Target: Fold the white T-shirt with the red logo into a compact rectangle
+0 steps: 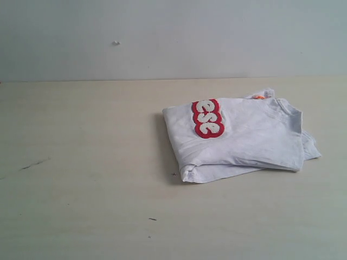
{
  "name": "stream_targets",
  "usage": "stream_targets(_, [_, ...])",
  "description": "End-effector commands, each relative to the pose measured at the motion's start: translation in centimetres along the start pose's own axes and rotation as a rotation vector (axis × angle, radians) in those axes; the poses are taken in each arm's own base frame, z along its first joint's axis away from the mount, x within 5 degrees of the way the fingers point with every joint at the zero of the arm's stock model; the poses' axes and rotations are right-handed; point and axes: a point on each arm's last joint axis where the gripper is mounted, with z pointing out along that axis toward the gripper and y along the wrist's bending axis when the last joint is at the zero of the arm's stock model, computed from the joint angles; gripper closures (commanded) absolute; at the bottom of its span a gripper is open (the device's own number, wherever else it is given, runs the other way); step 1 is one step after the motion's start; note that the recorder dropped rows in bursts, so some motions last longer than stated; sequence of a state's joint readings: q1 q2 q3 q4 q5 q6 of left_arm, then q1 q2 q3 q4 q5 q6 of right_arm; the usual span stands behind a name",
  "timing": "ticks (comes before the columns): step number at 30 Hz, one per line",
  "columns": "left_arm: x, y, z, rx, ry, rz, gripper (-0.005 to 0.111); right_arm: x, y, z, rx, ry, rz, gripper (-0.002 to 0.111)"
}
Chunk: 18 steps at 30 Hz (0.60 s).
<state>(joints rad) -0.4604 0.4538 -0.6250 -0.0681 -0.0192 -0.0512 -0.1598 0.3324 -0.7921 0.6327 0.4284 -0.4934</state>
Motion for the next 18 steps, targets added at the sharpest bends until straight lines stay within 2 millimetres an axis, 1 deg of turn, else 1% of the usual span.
stream_targets(1, [0.2,0.0,-2.2,0.003,-0.018,-0.01,0.107,0.2,1.4,-3.4,-0.058,-0.029,-0.044,0.108])
stream_targets(4, [0.0,0.0,-3.4,0.006,-0.019,-0.01,0.107,0.5,2.3,-5.3,-0.107,-0.029,-0.054,0.108])
stream_targets(7, [-0.3,-0.1,-4.5,0.01,-0.04,-0.01,0.107,0.5,2.8,-7.1,-0.115,-0.085,-0.057,0.108])
stream_targets(10, [-0.7,-0.1,-5.6,0.015,-0.074,-0.01,0.107,0.4,3.1,-8.5,-0.119,-0.133,-0.064,0.108])
stream_targets(12, [-0.9,-0.2,-6.2,0.018,-0.092,-0.009,0.107,0.5,3.2,-9.0,-0.12,-0.152,-0.065,0.108])
stream_targets(18, [-0.9,-0.2,-7.6,0.022,-0.099,-0.009,0.107,0.5,3.2,-9.0,-0.121,-0.149,-0.054,0.108])
